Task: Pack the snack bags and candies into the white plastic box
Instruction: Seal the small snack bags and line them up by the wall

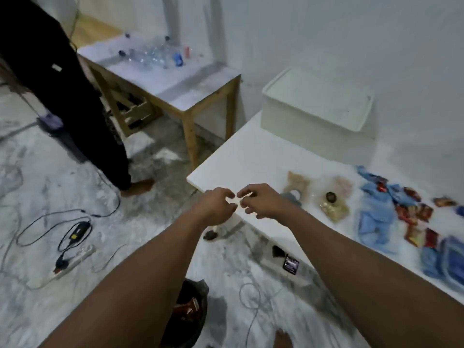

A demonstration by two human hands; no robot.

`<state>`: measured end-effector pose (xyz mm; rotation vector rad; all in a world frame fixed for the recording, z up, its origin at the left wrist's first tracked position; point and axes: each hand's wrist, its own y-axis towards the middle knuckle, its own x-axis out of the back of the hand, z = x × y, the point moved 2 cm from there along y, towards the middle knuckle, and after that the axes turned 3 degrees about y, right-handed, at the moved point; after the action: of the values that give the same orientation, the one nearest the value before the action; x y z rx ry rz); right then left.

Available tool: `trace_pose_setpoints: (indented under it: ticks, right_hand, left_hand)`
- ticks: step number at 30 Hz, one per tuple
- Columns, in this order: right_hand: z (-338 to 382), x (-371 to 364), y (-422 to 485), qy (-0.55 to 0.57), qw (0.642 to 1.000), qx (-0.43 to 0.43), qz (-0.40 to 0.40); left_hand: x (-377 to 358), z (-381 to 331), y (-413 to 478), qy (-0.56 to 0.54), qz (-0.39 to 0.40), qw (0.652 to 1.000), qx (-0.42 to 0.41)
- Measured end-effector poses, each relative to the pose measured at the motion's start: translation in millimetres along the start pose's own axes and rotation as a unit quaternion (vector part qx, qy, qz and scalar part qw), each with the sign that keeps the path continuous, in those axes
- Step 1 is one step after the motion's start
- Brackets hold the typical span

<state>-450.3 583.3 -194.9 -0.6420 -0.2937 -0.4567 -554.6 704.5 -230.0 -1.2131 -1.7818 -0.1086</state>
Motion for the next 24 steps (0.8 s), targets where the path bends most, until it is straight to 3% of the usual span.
trace_pose_setpoints:
  ticks: [6,11,15,24]
  right_hand:
    - [-52,144,-46,0.03,0.993,0.001,-0.115]
    - [-127,228,-60,0.029,0.985,-0.047,-0.164]
    - [-170,254,-56,0.036,0.978,-0.066,-0.195]
    - [-197,241,38,0.031,0.98,-0.084,-0.18]
  left_hand:
    - [-21,-148,25,0.022,0.006,0.995,-0.1]
    - [-64,-221,46,0.003,0.026,0.994,-0.108]
    - [-92,-233,62,0.023,0.05,0.994,-0.093]
    - [-117,-214,155,0.1,0.074,0.992,-0.037]
